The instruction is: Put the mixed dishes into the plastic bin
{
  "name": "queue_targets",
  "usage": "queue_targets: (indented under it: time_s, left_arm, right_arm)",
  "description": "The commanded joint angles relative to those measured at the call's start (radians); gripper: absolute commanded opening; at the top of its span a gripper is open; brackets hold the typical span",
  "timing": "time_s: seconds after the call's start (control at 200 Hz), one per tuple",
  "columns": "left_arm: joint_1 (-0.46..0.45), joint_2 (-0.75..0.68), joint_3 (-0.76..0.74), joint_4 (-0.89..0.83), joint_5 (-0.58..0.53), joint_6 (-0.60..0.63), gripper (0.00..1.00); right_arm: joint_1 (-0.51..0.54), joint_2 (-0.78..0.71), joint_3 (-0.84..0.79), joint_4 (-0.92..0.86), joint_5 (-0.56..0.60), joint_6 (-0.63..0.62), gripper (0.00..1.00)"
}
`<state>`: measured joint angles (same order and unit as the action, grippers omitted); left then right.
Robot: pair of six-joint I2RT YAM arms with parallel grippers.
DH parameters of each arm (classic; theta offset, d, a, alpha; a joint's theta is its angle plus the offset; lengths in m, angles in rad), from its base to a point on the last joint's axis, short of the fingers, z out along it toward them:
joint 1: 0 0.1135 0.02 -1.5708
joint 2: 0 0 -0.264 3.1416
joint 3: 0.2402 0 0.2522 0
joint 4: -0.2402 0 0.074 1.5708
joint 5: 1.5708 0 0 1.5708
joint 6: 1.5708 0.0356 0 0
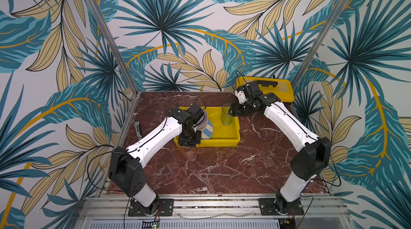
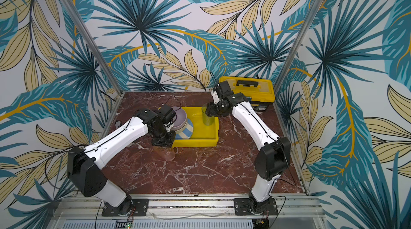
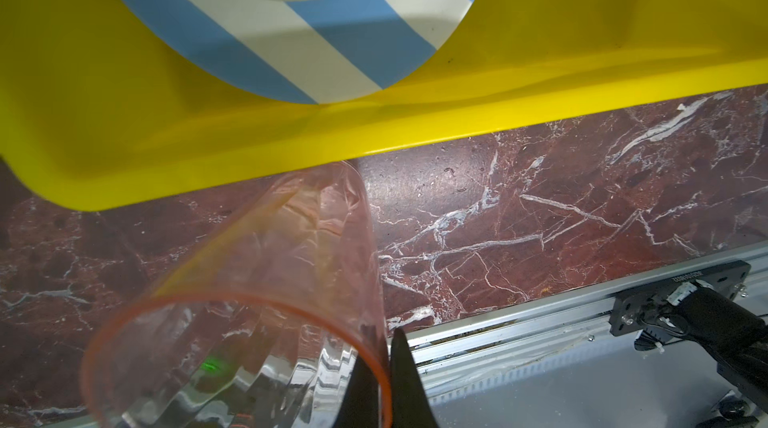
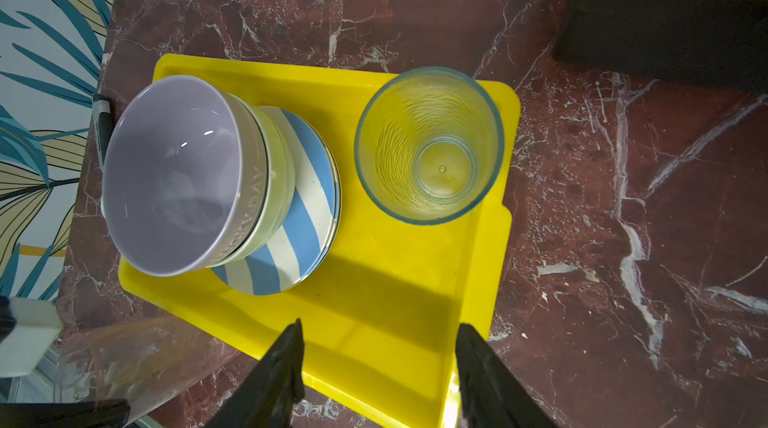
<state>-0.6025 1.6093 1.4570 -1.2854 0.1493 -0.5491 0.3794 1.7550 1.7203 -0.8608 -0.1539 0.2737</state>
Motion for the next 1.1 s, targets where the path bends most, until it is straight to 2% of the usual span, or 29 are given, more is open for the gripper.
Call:
queue_targets:
  time_s: [0.0,0.125,0.346,0.536,0.771,0.926,1.097]
  left_arm:
    - [-0.023,0.013,0.020,-0.012,-0.040,-0.011,0.04]
    - [-0.038,0.020,0.010,-0.013,-0.047,-0.020,0.14]
    - [-0.047,0.026,0.016,-0.010,-0.041,-0.039,0.24]
    - [-0.049,-0.025,0.079,-0.013,-0.048,-0.070,0.44]
    - [-0.037,-0.065,0.130,-0.015,-0.027,-0.092,0.45]
    - [0.069,-0.144,0.005,-0.014,-0.044,-0.128,0.43]
    - [0.180,-0.235,-0.121,-0.012,-0.030,-0.102,0.43]
  right_arm:
    - [-0.002,-0.051,-0.033,0.012,0.019,0.014,0.60]
    - [-0.003,-0.064,-0.042,0.010,0.036,0.009,0.60]
    - [-0.003,-0.076,-0.046,-0.001,0.049,0.017,0.60]
    - [-0.002,-0.094,-0.045,-0.012,0.053,0.012,0.60]
    - [-0.003,-0.106,-0.048,-0.017,0.027,0.019,0.60]
    - [-0.001,-0.133,-0.062,-0.023,-0.007,-0.004,0.60]
    - [0.022,-0.166,-0.076,-0.036,-0.057,-0.041,0.61]
